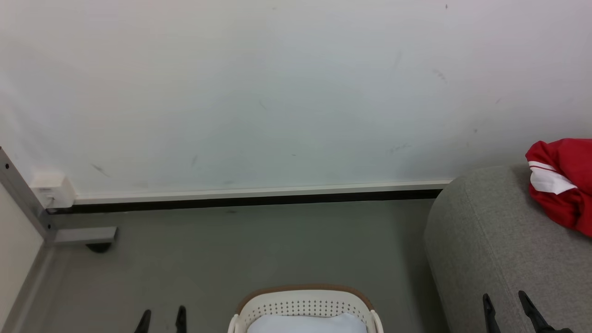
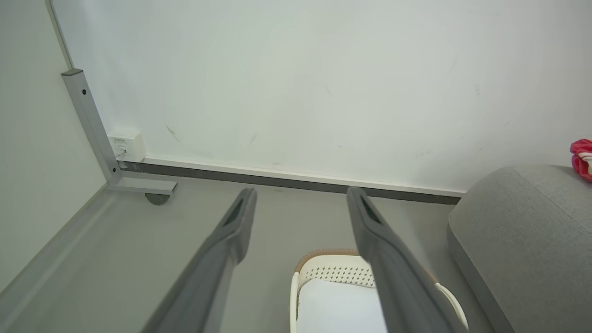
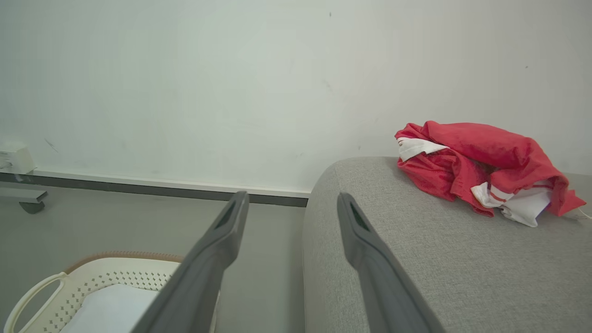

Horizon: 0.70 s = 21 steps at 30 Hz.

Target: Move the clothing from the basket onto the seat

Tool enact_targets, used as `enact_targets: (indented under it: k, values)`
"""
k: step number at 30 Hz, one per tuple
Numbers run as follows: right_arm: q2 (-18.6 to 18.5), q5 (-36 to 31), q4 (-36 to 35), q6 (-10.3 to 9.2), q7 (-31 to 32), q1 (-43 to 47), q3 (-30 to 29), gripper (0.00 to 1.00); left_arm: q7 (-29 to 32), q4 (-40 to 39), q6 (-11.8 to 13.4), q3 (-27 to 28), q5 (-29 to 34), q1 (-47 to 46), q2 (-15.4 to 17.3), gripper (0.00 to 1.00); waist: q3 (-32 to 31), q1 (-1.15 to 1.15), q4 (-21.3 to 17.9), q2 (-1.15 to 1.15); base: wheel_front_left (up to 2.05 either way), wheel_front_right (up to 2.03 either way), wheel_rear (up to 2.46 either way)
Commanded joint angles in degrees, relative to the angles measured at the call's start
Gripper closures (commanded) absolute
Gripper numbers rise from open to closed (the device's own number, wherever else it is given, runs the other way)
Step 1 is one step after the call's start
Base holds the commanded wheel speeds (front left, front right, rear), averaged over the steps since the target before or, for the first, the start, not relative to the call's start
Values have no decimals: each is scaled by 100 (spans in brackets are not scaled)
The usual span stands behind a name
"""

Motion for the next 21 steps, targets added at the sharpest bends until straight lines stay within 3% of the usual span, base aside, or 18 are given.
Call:
enact_targets:
  k: [1, 21]
  values:
    - [-13, 27, 28, -16, 5, 52, 2, 0, -3, 17, -21, 45, 106, 50, -20, 0, 1, 1, -11, 0, 0, 0, 0]
    - [-13, 81, 96, -17, 4, 3, 115, 0, -4, 172, -459, 522, 583, -67, -364, 0, 48, 1, -30, 0, 0, 0, 0]
